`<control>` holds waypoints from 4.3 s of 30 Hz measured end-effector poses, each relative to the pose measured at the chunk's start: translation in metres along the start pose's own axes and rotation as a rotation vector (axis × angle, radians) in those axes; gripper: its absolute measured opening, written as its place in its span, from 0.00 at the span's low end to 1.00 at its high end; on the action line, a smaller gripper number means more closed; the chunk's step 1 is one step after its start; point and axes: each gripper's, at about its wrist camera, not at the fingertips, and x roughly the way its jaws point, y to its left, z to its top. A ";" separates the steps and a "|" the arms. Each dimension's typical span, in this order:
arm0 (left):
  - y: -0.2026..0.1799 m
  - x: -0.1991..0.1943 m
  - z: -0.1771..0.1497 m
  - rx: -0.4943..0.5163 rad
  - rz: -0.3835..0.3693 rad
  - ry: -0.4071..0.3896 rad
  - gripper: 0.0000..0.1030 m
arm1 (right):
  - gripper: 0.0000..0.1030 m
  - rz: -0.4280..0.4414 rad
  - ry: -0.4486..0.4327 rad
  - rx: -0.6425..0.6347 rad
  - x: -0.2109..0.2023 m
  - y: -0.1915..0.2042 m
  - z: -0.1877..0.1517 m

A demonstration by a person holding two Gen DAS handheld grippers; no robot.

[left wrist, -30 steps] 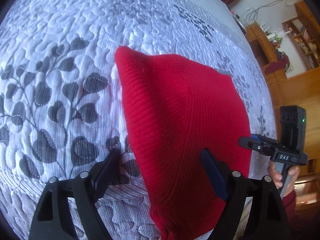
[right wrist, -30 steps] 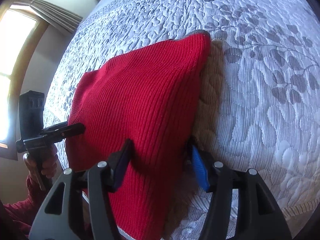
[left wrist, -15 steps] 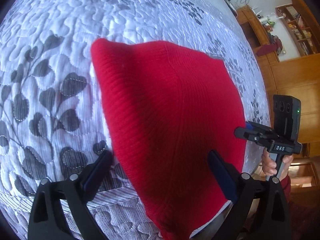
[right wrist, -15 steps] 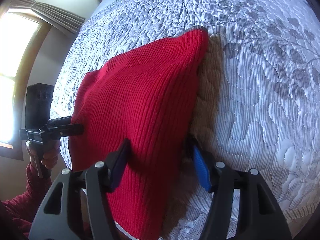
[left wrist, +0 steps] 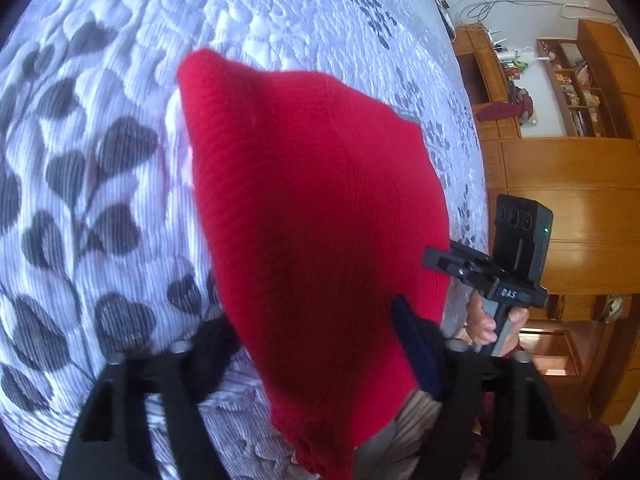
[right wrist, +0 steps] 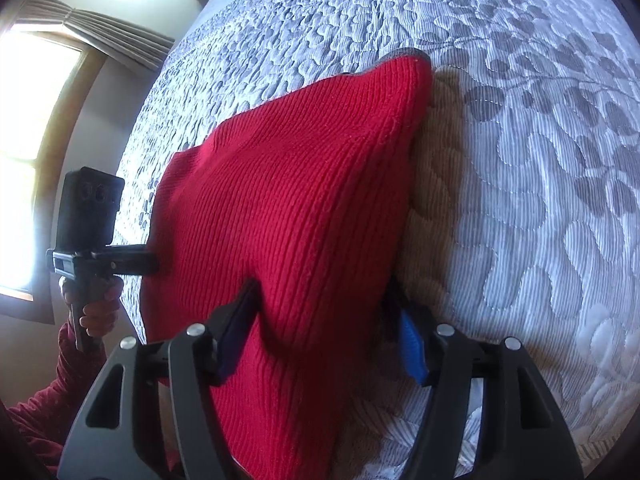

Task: Fold small clothes

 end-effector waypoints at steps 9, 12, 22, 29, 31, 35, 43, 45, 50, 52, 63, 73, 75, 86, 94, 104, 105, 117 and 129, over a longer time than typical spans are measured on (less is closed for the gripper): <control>0.012 0.007 -0.004 -0.033 -0.036 0.008 0.41 | 0.59 0.014 0.011 0.010 0.005 -0.001 0.005; 0.011 0.001 -0.010 -0.058 -0.043 -0.012 0.33 | 0.45 0.038 0.007 0.017 0.004 -0.003 0.005; -0.013 -0.003 -0.023 -0.072 0.012 -0.102 0.30 | 0.34 0.037 -0.067 -0.023 -0.017 0.010 -0.001; -0.051 0.009 -0.028 -0.042 0.019 -0.090 0.30 | 0.34 -0.003 -0.081 -0.028 -0.049 0.005 -0.013; -0.068 0.018 -0.027 -0.032 0.021 -0.084 0.30 | 0.34 -0.013 -0.096 -0.024 -0.063 0.000 -0.018; -0.104 0.035 -0.018 0.017 0.020 -0.088 0.30 | 0.34 -0.049 -0.131 -0.014 -0.099 -0.017 -0.026; -0.199 0.074 0.031 0.107 0.054 -0.154 0.30 | 0.34 -0.094 -0.187 -0.021 -0.173 -0.071 0.009; -0.214 0.086 0.046 0.119 0.082 -0.177 0.30 | 0.34 -0.097 -0.176 -0.027 -0.178 -0.093 0.031; -0.197 0.146 0.080 0.005 0.158 -0.123 0.30 | 0.35 -0.094 -0.059 0.085 -0.139 -0.166 0.059; -0.176 0.163 0.081 -0.041 0.182 -0.098 0.33 | 0.38 -0.057 -0.033 0.142 -0.120 -0.191 0.060; -0.164 0.144 0.036 -0.031 0.190 -0.120 0.60 | 0.62 -0.059 -0.124 0.051 -0.149 -0.174 -0.003; -0.160 0.148 -0.008 -0.013 0.225 -0.132 0.63 | 0.27 0.050 -0.055 0.155 -0.125 -0.176 -0.083; -0.165 0.149 -0.007 -0.022 0.253 -0.132 0.57 | 0.19 0.056 -0.043 0.178 -0.123 -0.176 -0.083; -0.180 0.172 -0.032 0.011 0.289 -0.088 0.46 | 0.14 -0.114 0.015 0.134 -0.134 -0.177 -0.086; -0.202 0.176 -0.040 0.064 0.379 -0.096 0.47 | 0.28 -0.134 -0.086 0.124 -0.142 -0.170 -0.101; -0.217 0.204 -0.058 0.142 0.491 -0.119 0.55 | 0.26 -0.183 -0.142 0.167 -0.149 -0.168 -0.125; -0.218 0.207 -0.060 0.159 0.501 -0.120 0.55 | 0.25 -0.187 -0.136 0.175 -0.144 -0.170 -0.126; -0.234 0.170 -0.095 0.118 0.504 -0.269 0.58 | 0.62 -0.329 -0.264 0.123 -0.184 -0.124 -0.149; -0.274 0.123 -0.130 0.215 0.693 -0.406 0.80 | 0.87 -0.472 -0.288 0.060 -0.192 -0.069 -0.178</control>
